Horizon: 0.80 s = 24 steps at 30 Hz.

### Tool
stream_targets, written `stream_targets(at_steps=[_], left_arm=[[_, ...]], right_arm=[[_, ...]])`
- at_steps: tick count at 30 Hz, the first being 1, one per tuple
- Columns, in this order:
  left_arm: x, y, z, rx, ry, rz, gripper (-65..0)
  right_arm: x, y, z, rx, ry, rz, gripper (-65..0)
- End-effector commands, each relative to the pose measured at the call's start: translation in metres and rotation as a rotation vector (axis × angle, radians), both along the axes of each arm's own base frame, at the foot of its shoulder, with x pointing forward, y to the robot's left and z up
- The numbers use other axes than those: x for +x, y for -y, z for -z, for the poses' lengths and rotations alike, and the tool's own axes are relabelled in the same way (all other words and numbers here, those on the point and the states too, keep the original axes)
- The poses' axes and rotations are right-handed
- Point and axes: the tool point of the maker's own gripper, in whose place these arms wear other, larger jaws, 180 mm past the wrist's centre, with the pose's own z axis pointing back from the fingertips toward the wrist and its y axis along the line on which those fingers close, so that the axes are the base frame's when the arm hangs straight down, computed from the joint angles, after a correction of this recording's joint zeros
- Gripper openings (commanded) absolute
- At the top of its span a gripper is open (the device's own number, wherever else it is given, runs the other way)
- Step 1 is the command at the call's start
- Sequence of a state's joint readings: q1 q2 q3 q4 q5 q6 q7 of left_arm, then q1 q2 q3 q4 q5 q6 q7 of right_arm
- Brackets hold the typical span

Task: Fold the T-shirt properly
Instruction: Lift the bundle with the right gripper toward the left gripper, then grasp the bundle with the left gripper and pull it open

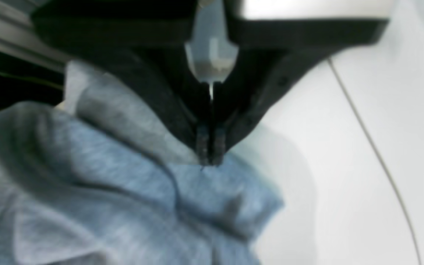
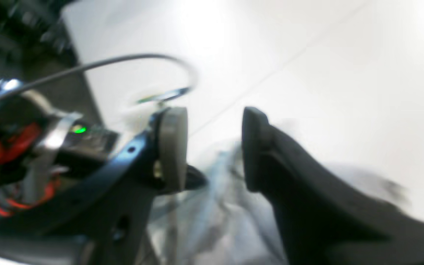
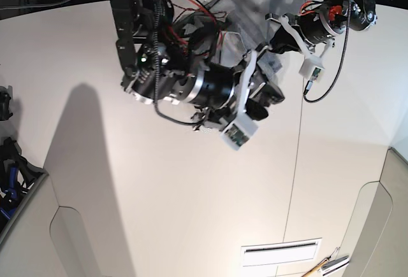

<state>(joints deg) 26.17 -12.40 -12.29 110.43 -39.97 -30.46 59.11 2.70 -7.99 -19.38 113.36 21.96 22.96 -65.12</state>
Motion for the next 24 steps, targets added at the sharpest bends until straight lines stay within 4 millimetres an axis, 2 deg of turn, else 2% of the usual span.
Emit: stream_targets(at_steps=[1,3,6,7,10,15,19,24], left_arm=[[0.006,0.000,-0.010,-0.007,0.040,0.005,-65.0],[0.008,0.001,-0.015,-0.003,0.057,0.011,-65.0],[0.014,0.005,-0.027,0.001,0.100,0.028,-45.2],[0.016,0.006,-0.032,0.003,0.116,0.033,-42.5],[0.022,0.011,-0.049,0.009,0.171,0.049,-42.2],[0.030,0.023,-0.090,0.023,0.304,0.098,-42.2],[0.030,0.040,-0.118,-0.027,0.389,0.143,-42.2],[0.019,0.074,-0.129,-0.175,0.406,0.200,-42.2]], right_arm=[[0.008,0.005,-0.017,0.039,0.043,0.024,-40.8],[0.019,0.029,-0.016,0.021,0.042,0.096,-40.8],[0.034,0.068,-0.004,-0.025,0.028,0.201,-40.8],[0.038,0.082,0.001,-0.045,0.021,0.232,-40.8],[0.043,0.123,0.018,-0.102,-0.010,0.325,-40.8],[0.032,0.181,0.045,-0.182,-0.079,0.444,-40.8],[0.023,0.208,0.057,-0.219,-0.113,0.489,-40.8],[-0.001,0.227,0.078,-0.286,-0.175,0.492,-40.8]])
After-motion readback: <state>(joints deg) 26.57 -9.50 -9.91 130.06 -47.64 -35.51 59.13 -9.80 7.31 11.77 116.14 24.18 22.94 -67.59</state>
